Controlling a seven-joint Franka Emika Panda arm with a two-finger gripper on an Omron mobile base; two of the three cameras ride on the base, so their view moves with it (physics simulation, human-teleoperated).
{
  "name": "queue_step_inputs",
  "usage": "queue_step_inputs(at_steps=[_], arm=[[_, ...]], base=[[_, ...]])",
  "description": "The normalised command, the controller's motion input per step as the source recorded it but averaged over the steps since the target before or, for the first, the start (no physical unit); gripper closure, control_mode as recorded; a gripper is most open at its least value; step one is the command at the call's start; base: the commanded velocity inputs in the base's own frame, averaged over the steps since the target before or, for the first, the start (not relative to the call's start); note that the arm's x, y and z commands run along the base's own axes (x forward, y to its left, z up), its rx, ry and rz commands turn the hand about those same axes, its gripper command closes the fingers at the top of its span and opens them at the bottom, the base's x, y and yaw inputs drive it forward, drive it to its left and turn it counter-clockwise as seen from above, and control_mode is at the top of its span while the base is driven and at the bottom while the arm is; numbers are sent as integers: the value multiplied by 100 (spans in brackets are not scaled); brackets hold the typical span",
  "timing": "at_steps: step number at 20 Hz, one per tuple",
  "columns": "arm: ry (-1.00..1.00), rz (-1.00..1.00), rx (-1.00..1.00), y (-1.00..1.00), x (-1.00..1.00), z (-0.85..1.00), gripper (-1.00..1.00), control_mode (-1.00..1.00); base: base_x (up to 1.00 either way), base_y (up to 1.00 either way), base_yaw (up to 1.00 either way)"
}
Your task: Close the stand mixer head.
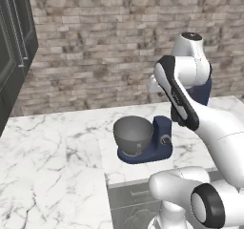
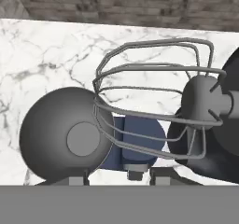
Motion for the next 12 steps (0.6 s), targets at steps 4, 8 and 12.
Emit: queue_step_inputs(at_steps=[4, 8, 12], arm=[[-3, 0, 0, -7, -21, 2, -100, -100], [-5, 1, 5, -25, -79, 27, -100, -100], [-8, 3, 9, -57, -87, 38, -100, -100]], base=[[0, 0, 0], [0, 0, 0], [0, 0, 0]])
